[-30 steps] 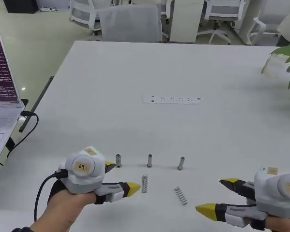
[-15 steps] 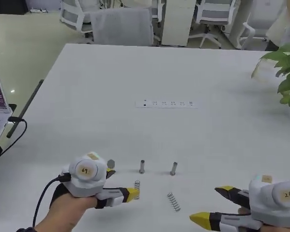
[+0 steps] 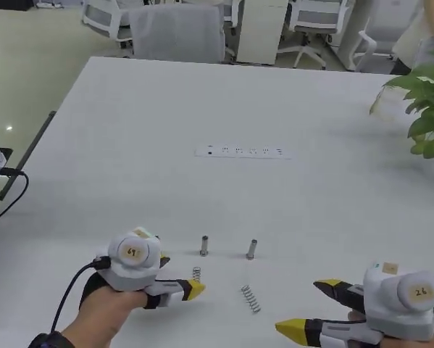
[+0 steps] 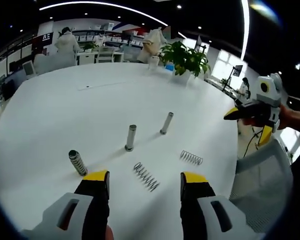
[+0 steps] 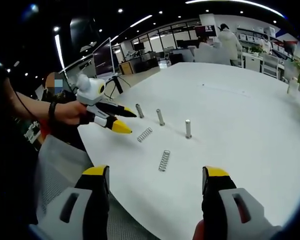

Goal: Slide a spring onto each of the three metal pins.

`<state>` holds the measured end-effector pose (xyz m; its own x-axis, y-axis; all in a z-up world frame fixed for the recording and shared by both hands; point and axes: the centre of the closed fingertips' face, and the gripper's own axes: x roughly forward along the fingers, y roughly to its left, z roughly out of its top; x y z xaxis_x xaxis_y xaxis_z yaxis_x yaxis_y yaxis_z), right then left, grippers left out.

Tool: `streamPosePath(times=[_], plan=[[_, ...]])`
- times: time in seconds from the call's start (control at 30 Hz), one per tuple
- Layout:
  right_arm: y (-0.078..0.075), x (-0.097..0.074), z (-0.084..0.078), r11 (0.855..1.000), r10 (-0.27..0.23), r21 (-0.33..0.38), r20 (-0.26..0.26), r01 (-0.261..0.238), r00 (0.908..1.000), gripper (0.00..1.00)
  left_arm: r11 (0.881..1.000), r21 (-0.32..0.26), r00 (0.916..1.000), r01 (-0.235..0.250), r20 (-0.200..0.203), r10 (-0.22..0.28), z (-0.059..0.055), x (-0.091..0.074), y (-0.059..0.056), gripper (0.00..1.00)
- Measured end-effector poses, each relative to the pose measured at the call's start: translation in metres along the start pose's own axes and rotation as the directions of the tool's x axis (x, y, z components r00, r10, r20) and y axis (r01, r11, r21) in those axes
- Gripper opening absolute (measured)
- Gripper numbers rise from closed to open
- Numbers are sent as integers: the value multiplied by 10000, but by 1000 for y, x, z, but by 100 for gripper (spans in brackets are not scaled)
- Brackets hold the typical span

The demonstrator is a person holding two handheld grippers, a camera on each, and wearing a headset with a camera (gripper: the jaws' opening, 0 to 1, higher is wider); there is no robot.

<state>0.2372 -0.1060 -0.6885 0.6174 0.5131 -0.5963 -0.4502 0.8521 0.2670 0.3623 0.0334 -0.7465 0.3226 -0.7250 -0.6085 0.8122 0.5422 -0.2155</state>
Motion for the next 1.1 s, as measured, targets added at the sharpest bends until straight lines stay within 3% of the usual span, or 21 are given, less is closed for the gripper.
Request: streamPosePath(times=[0.37, 0.73, 0.9, 1.03, 1.1], plan=[[2, -4, 0, 10000, 5, 1, -12, -5, 10000, 74, 10000, -40, 9989, -39, -460, 38, -9, 25, -1, 50], [4, -5, -5, 10000, 37, 21, -32, -37, 10000, 74, 9992, -254, 9968, -320, -739, 300, -20, 36, -2, 45], [3, -5, -5, 10000, 44, 34, -37, -44, 10000, 74, 9986, -38, 9957, -519, -771, 515, -21, 39, 0, 37], [0, -5, -3, 10000, 38, 48, 0, -38, 10000, 74, 9976, 127, 9935, -687, -896, 696, -23, 36, 2, 22], [0, -5, -2, 10000, 34, 50, -3, -34, 10000, 74, 9967, 271, 9929, -771, -891, 793, -24, 35, 3, 21]])
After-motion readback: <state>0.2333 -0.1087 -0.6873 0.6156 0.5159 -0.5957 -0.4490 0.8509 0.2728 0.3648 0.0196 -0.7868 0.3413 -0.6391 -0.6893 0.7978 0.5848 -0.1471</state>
